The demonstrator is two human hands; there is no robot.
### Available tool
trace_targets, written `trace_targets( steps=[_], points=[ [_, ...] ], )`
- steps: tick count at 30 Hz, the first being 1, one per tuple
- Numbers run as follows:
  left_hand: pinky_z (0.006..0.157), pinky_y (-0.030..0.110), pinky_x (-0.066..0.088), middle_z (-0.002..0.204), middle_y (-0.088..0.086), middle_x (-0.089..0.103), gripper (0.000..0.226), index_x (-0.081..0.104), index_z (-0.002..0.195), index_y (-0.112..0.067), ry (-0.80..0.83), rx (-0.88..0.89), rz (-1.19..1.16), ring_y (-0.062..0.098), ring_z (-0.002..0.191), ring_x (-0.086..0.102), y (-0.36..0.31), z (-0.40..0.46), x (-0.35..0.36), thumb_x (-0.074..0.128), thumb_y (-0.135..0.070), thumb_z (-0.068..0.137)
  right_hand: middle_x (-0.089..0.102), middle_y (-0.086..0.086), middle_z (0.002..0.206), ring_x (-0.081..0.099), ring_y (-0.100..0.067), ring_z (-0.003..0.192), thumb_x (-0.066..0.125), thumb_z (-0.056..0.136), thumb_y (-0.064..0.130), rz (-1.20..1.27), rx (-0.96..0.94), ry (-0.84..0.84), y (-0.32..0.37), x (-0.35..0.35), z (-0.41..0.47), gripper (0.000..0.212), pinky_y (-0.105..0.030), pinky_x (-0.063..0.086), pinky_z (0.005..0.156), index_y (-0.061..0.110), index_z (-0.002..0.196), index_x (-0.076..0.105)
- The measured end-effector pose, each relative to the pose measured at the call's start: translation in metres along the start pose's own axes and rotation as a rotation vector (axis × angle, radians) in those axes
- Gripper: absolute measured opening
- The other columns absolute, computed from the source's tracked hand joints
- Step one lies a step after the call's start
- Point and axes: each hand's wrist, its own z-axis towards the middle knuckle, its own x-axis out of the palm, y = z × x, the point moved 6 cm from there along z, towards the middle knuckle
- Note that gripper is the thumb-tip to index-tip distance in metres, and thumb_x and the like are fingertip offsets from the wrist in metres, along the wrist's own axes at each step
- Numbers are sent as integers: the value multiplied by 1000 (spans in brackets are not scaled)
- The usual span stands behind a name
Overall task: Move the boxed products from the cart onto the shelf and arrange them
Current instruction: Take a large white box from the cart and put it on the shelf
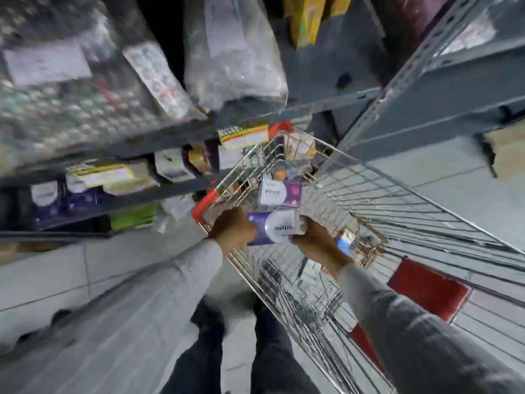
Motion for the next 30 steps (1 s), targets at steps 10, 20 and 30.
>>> trace_targets(
  steps=[10, 20, 30],
  points=[
    [59, 26, 31, 74, 15, 49, 21, 53, 72, -2, 239, -258, -185, 25, 70, 49, -7, 14, 47, 47, 13, 85, 66, -8, 135, 68, -27, 89, 56, 80, -11, 74, 106, 85, -33, 36, 26, 71, -23, 44, 52, 19, 144, 53],
    [75, 42, 63, 106, 7, 72, 27, 58, 118, -22, -105, -54, -637, 23, 89, 69, -37, -56, -17, 57, -23, 91, 78, 11, 104, 72, -16, 101, 79, 76, 13, 309, -295, -387, 55, -63, -50, 40, -35, 61, 74, 34, 109, 75],
    [86, 22, 54, 108, -14, 75, 42, 59, 125, -28, -247, 698, -949, 4, 104, 69, -40, -217, -188, 69, -9, 89, 75, -5, 115, 73, -25, 105, 71, 90, 42, 498, -602, -610, 228, -127, -228, 33, -52, 60, 87, 27, 120, 73]
  ],
)
